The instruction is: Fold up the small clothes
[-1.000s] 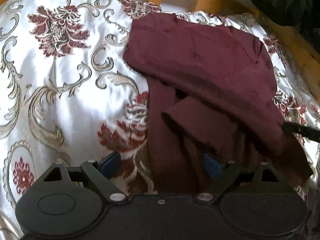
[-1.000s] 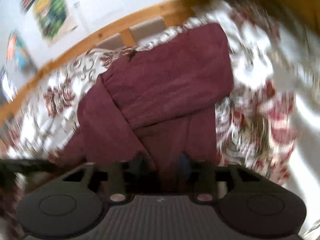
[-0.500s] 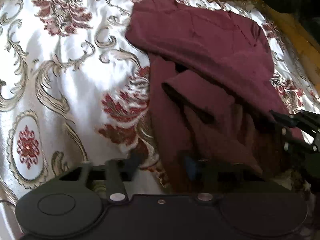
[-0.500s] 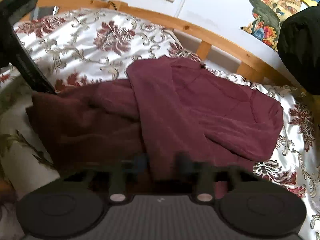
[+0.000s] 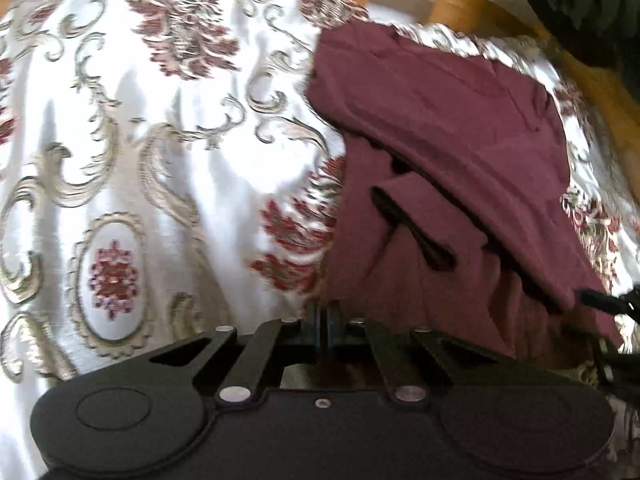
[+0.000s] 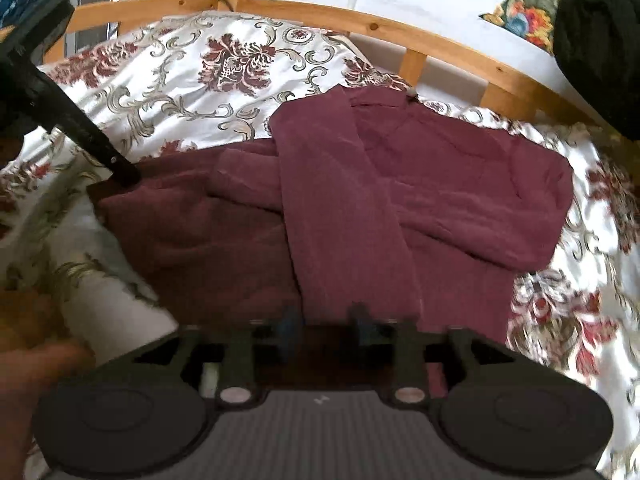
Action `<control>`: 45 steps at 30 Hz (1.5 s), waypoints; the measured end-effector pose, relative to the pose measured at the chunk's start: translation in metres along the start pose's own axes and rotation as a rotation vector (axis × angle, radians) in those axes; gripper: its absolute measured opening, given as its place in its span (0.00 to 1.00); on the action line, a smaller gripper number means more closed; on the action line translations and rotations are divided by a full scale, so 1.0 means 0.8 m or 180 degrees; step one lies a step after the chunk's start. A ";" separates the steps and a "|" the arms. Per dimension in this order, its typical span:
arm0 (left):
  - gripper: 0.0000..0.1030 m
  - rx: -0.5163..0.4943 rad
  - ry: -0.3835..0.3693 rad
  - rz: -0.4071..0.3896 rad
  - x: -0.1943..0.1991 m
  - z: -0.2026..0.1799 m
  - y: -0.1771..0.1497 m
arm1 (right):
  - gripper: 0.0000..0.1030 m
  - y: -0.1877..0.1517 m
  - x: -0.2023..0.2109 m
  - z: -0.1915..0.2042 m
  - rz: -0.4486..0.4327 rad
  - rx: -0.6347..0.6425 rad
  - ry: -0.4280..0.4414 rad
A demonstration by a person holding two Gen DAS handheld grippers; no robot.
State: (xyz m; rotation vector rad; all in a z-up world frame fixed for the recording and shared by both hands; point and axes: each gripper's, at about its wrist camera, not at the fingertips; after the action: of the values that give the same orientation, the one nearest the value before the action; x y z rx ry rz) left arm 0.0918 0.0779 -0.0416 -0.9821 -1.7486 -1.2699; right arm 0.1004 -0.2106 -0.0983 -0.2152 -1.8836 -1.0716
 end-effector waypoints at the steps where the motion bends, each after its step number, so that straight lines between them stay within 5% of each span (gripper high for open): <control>1: 0.02 0.0028 -0.0065 -0.0015 0.002 0.004 -0.001 | 0.61 -0.007 0.008 -0.004 0.0040 -0.0005 -0.0030; 7: 0.25 0.0349 -0.0567 0.0159 -0.011 0.024 -0.005 | 0.81 -0.055 0.049 -0.049 0.0092 -0.0698 -0.0179; 11: 0.35 0.0357 -0.0655 0.0188 -0.017 0.023 -0.010 | 0.81 -0.074 0.046 -0.091 -0.0033 -0.1506 0.0012; 13: 0.33 0.0307 -0.0630 0.0192 -0.022 0.017 -0.011 | 0.72 -0.078 0.030 -0.107 0.0017 -0.1771 0.0147; 15: 0.04 0.0244 -0.0527 0.0204 -0.025 0.009 -0.012 | 0.49 -0.082 0.015 -0.116 0.0070 -0.1990 0.0229; 16: 0.04 0.0206 -0.0438 0.0185 -0.023 0.004 -0.013 | 0.28 -0.083 0.011 -0.119 0.0096 -0.2018 0.0245; 18: 0.03 0.0156 -0.0290 0.0046 -0.010 -0.003 -0.015 | 0.06 -0.086 0.017 -0.120 0.0079 -0.1999 0.0178; 22: 0.03 0.0085 -0.0131 -0.0266 0.032 -0.001 -0.022 | 0.04 -0.090 0.061 -0.133 -0.0069 -0.1992 -0.0021; 31: 0.04 -0.0040 -0.0203 -0.0095 0.041 0.010 -0.046 | 0.04 -0.106 0.076 -0.124 0.0127 -0.1940 0.0013; 34: 0.19 -0.0051 -0.0232 -0.0101 0.040 0.010 -0.051 | 0.11 -0.102 0.077 -0.118 0.0136 -0.1839 -0.0073; 35: 0.33 -0.0073 -0.0172 -0.0105 0.040 0.008 -0.052 | 0.14 -0.101 0.080 -0.117 0.0128 -0.1786 -0.0131; 36: 0.48 -0.0104 -0.0119 -0.0108 0.041 0.008 -0.052 | 0.20 -0.100 0.082 -0.116 0.0126 -0.1743 -0.0174; 37: 0.55 -0.0131 -0.0068 -0.0123 0.044 0.007 -0.051 | 0.32 -0.101 0.085 -0.114 0.0127 -0.1693 -0.0209; 42: 0.92 -0.0307 0.0072 -0.0270 0.057 0.001 -0.057 | 0.58 -0.102 0.098 -0.091 0.0169 -0.1328 -0.0316; 45: 0.99 -0.0527 0.0238 -0.0380 0.062 -0.013 -0.064 | 0.82 -0.096 0.106 -0.062 0.0196 -0.0842 -0.0439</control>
State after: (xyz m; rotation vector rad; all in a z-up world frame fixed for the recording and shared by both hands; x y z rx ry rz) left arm 0.0265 0.0649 -0.0152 -0.9207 -1.6865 -1.5281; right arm 0.0435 -0.3173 -0.0672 -0.5069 -1.8387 -1.2901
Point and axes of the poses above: each gripper's, at about its wrist camera, not at the fingertips, and x roughly against the way its jaws point, z to its left, y to its top, and after that the axes turned 12 degrees about z, right-handed
